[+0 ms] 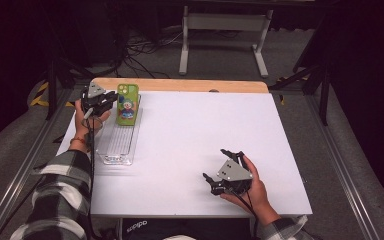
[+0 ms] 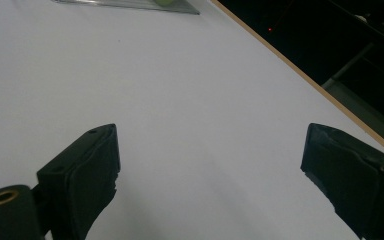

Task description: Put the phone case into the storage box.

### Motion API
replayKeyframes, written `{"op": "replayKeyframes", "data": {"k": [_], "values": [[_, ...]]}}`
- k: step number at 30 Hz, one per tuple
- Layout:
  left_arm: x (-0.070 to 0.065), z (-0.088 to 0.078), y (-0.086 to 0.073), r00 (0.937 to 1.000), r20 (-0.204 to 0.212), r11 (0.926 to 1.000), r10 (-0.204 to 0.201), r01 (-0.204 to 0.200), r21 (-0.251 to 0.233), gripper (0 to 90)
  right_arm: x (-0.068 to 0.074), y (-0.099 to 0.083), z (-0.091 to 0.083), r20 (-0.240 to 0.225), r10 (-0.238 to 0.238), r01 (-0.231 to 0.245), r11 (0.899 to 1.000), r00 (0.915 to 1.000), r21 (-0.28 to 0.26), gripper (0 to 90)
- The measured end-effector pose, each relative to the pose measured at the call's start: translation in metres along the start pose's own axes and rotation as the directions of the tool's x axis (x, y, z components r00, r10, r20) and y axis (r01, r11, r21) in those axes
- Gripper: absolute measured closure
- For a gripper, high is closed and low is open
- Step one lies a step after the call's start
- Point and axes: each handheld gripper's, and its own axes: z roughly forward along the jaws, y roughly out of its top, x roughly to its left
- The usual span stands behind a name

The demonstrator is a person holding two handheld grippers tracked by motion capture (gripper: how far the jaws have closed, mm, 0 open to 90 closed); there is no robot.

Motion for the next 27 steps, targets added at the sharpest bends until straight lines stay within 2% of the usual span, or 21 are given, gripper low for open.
{"op": "replayKeyframes", "data": {"k": [11,27], "values": [[-0.006,-0.013,0.005,0.9998,0.021,0.9989,0.007,-0.006,-0.046,78.8,-0.004,0.004,0.000,0.006,0.040,-0.040,0.998,0.9992,-0.039,9.7],[-0.022,-0.030,0.007,0.9978,0.058,0.9952,0.031,-0.026,-0.094,77.6,-0.009,0.010,0.001,0.015,0.058,-0.056,0.995,0.9982,-0.082,9.7]]}}
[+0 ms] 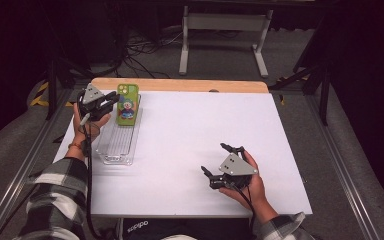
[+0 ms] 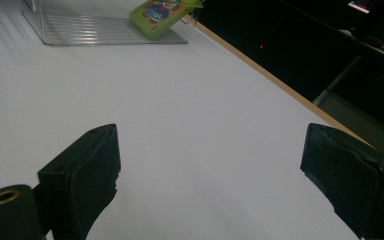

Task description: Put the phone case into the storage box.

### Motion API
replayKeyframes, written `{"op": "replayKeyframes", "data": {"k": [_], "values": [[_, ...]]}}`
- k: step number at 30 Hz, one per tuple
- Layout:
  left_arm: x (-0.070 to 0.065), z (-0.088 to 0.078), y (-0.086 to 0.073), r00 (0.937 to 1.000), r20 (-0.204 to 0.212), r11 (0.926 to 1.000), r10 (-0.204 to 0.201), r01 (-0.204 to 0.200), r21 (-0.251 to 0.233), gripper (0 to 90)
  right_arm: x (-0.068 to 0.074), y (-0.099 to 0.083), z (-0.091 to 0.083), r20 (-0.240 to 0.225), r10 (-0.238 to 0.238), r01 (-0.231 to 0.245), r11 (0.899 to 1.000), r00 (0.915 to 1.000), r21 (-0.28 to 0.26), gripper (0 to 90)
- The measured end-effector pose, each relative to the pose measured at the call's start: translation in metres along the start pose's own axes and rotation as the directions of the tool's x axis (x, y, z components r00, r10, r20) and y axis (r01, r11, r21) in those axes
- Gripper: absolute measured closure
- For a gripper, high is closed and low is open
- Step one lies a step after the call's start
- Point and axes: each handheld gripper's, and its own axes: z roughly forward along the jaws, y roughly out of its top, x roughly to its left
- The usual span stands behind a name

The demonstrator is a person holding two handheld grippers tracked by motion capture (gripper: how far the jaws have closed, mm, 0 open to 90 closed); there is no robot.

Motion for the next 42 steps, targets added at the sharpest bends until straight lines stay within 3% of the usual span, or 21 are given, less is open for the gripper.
{"op": "replayKeyframes", "data": {"k": [12,26,42], "values": [[-0.011,-0.010,0.002,0.9999,0.015,0.9990,-0.002,0.003,-0.044,75.8,-0.004,0.002,-0.003,0.012,0.018,-0.018,1.000,0.9998,-0.019,9.8],[-0.023,-0.020,0.007,0.9994,0.020,0.9969,0.029,-0.028,-0.074,65.8,-0.006,0.003,-0.005,0.016,0.027,-0.026,0.999,0.9995,-0.028,10.0],[-0.035,-0.026,0.006,0.9994,0.013,0.9955,0.031,-0.030,-0.090,49.8,-0.005,0.003,-0.004,0.006,0.017,-0.017,0.999,0.9998,-0.027,10.0]]}}
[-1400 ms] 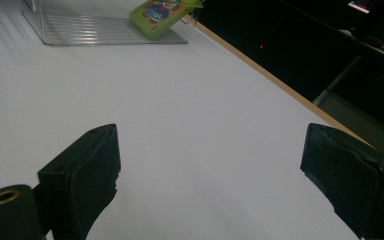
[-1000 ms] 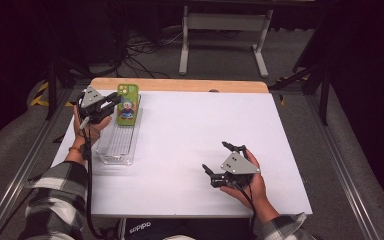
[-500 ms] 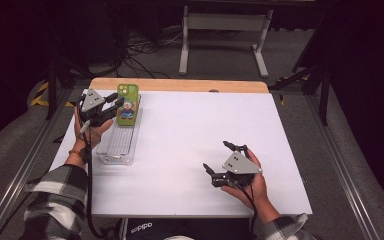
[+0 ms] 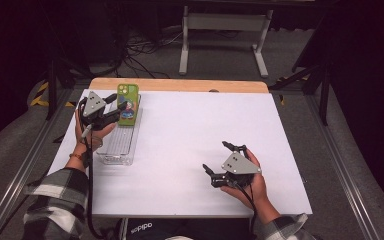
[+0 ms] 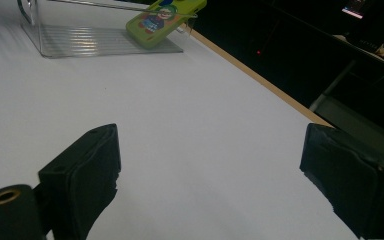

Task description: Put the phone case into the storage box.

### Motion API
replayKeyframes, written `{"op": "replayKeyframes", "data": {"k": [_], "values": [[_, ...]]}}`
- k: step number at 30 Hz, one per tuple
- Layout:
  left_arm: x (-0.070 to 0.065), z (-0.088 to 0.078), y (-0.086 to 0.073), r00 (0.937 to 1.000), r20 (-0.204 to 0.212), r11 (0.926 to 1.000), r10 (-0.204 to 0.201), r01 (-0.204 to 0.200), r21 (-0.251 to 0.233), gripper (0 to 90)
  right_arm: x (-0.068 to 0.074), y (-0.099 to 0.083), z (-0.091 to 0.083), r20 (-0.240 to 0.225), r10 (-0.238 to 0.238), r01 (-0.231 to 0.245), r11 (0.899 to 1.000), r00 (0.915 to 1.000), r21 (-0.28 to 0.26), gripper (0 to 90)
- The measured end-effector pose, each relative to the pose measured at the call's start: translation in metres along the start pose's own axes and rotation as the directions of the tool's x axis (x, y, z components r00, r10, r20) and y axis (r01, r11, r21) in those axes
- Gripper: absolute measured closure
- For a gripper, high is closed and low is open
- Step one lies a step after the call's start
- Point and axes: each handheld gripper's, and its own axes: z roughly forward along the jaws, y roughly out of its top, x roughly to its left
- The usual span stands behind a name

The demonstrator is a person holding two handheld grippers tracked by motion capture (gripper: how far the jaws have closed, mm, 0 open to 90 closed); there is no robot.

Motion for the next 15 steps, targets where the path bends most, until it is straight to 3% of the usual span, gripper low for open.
{"op": "replayKeyframes", "data": {"k": [15], "values": [[-0.0017,-0.0076,-0.0012,0.9998,-0.018,0.9997,-0.013,0.013,-0.021,33.4,-0.0003,0.0000,-0.0009,0.002,-0.002,0.002,1.000,1.0000,-0.001,10.0]]}}
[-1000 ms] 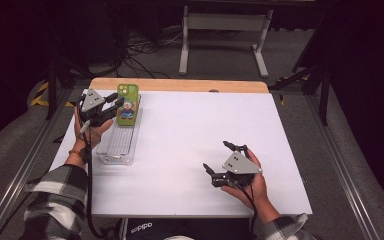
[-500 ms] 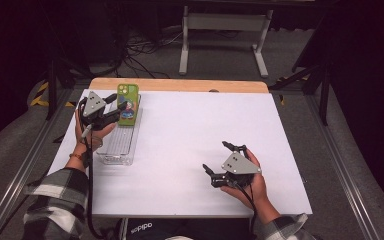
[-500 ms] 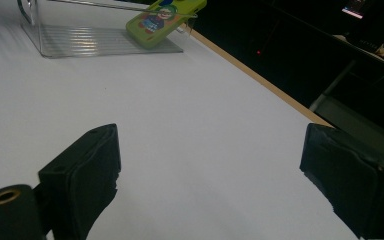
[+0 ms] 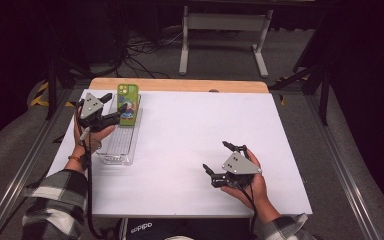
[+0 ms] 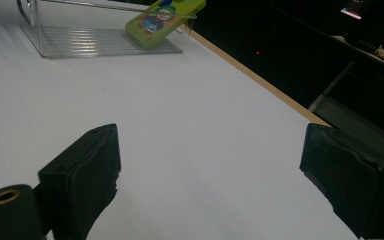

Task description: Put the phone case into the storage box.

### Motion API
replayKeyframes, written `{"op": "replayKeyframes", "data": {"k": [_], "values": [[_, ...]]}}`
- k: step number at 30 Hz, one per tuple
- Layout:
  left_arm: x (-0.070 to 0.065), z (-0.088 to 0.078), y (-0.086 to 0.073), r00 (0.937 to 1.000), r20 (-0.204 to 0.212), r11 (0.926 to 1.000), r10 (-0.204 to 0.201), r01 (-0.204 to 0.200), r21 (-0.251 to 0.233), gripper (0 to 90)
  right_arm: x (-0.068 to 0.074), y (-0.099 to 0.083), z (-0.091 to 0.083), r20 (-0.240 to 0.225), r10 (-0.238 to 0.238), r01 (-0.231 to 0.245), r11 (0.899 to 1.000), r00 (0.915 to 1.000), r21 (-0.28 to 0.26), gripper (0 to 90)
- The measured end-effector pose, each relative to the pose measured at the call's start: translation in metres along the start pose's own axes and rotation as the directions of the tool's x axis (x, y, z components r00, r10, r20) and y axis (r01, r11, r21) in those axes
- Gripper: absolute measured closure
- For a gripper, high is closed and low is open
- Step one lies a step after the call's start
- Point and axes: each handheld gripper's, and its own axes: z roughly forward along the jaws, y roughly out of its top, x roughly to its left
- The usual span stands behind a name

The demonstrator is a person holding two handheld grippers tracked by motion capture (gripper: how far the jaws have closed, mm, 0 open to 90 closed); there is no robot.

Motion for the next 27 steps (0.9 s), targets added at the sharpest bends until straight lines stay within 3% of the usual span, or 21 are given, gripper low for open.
{"op": "replayKeyframes", "data": {"k": [16,27], "values": [[-0.006,-0.002,0.002,0.9999,0.009,0.9999,-0.012,0.012,-0.005,11.5,-0.001,-0.001,0.000,0.002,0.005,-0.005,1.000,1.0000,0.002,10.0],[-0.011,-0.004,0.003,0.9996,0.022,0.9998,-0.015,0.016,-0.014,3.2,-0.001,-0.001,-0.001,0.003,0.006,-0.006,1.000,1.0000,0.000,10.0]]}}
